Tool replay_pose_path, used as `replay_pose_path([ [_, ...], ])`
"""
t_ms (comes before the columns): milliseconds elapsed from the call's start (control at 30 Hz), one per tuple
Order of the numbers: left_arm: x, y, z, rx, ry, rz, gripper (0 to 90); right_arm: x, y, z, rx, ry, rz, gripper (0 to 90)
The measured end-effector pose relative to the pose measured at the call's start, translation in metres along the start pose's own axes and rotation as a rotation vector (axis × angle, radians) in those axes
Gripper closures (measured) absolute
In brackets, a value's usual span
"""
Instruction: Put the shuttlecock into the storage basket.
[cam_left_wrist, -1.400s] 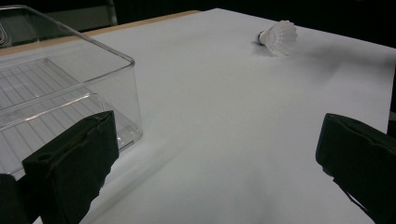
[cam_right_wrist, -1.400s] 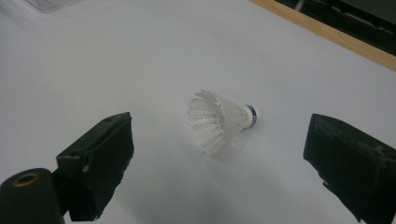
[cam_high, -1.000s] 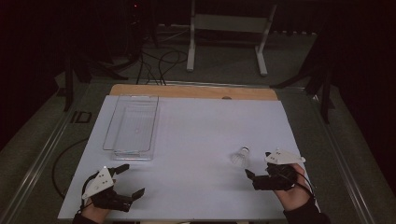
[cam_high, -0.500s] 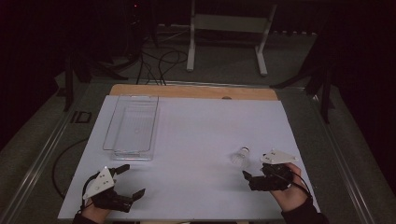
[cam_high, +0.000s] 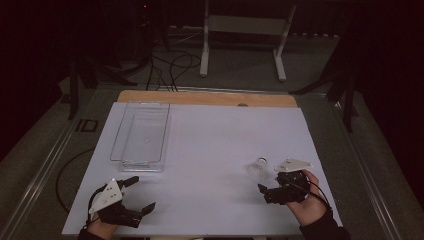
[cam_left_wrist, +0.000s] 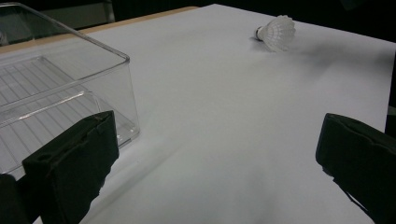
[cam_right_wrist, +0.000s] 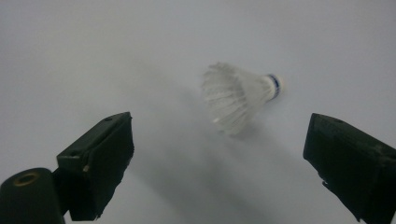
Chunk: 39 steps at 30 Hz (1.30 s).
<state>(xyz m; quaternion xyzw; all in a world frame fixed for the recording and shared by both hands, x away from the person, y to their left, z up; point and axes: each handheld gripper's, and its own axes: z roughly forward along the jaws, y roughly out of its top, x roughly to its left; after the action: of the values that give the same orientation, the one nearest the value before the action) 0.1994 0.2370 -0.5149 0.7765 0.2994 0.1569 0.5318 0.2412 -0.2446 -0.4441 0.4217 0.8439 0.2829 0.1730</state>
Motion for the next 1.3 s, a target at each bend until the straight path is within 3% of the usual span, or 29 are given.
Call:
replay_pose_path([
  [167,0.0,0.0,0.0,0.0,0.0,0.0,0.1,0.0,-0.001,0.009,0.058,0.015,0.015,8.2],
  [567,0.0,0.0,0.0,0.004,-0.003,0.002,0.1,0.001,-0.005,0.022,0.181,0.027,-0.028,8.3],
  [833,0.0,0.0,0.0,0.006,-0.005,0.002,0.1,0.0,-0.005,0.03,0.263,0.013,0.031,8.3],
  [1000,0.0,0.0,0.0,0.006,-0.006,0.003,0.1,-0.001,-0.003,0.037,0.314,-0.021,0.067,8.3],
  [1300,0.0,0.0,0.0,0.006,-0.007,0.003,0.0,-0.007,-0.001,0.043,0.334,-0.014,0.096,8.3],
])
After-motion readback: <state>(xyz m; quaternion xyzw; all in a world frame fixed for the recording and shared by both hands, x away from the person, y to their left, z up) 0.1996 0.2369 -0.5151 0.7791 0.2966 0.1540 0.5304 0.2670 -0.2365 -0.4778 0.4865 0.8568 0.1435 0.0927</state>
